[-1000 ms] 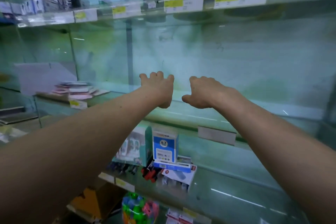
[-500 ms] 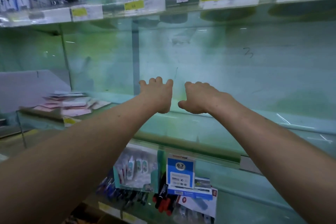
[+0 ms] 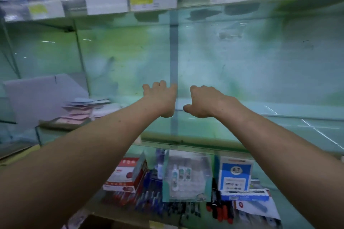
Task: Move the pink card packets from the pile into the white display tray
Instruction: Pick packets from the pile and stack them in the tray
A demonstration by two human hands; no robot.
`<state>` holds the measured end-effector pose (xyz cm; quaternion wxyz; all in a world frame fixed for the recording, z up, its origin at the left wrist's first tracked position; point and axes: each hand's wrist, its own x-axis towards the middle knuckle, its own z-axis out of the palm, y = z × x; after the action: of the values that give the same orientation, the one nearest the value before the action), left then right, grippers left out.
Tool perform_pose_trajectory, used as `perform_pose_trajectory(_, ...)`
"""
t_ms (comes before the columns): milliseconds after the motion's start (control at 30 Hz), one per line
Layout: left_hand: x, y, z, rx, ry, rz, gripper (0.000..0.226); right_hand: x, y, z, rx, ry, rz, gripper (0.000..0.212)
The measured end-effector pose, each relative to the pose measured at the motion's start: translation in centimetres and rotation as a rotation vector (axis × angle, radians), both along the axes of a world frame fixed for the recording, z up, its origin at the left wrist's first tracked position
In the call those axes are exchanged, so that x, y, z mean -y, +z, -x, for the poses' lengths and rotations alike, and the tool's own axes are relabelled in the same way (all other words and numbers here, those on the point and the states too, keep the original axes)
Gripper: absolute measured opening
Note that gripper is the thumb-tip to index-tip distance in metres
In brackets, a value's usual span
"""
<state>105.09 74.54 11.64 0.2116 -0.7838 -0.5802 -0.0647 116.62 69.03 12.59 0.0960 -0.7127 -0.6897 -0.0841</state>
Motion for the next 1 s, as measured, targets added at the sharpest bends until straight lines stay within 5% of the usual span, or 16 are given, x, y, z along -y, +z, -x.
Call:
perform_pose_trajectory(700, -5.6, -1.1, 19.7, 0.06, 0.14, 0.217, 0.087, -9.3, -2.1, 18.4, 0.039, 0.269, 0.121, 0.053)
perform_pose_trajectory(1000, -7.4, -2.3, 20.8, 0.081, 0.139, 0.244, 0.084, -12.3, -3.8, 20.6, 0.109, 0.36, 0.174, 0.035)
